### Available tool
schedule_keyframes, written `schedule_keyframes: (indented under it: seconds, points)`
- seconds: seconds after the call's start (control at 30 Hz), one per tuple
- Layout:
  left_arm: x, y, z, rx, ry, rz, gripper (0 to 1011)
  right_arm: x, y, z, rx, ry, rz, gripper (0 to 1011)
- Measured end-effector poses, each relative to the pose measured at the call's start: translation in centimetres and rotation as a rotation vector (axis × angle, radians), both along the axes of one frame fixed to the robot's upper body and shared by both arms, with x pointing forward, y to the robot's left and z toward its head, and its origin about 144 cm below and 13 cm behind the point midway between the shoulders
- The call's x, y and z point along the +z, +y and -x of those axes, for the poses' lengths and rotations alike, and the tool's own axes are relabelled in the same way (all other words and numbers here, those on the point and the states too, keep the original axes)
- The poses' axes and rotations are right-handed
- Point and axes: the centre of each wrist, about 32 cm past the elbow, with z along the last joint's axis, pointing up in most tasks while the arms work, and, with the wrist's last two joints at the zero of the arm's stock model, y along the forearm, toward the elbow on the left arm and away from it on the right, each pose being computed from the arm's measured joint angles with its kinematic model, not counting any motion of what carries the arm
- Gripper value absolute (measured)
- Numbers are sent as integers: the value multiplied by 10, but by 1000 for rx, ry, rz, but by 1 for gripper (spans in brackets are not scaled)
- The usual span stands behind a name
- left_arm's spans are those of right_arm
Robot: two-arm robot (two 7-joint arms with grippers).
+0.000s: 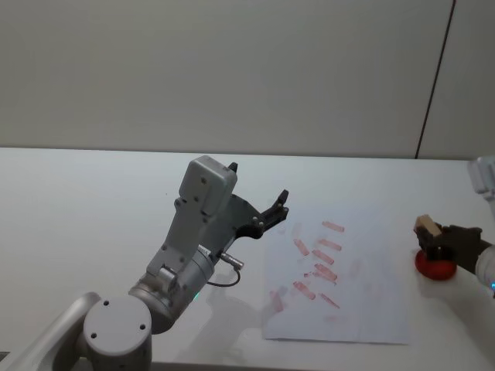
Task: Use the one hand to pick up the stamp and affix it onto the A4 paper.
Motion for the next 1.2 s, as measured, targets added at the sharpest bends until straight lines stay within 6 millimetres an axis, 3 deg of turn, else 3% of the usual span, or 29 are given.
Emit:
schedule_keyframes:
  seconds: [0.37, 0.8, 1.2]
  points:
    - [0, 0, 0, 0, 0, 0, 1002, 17, 10, -3, 104, 6, -22, 218]
    - [0, 0, 0, 0, 0, 0, 1002, 40, 27, -11, 239, 131, -47, 218]
    - [0, 0, 0, 0, 0, 0, 1002, 54, 31, -16, 284, 184, 3, 218]
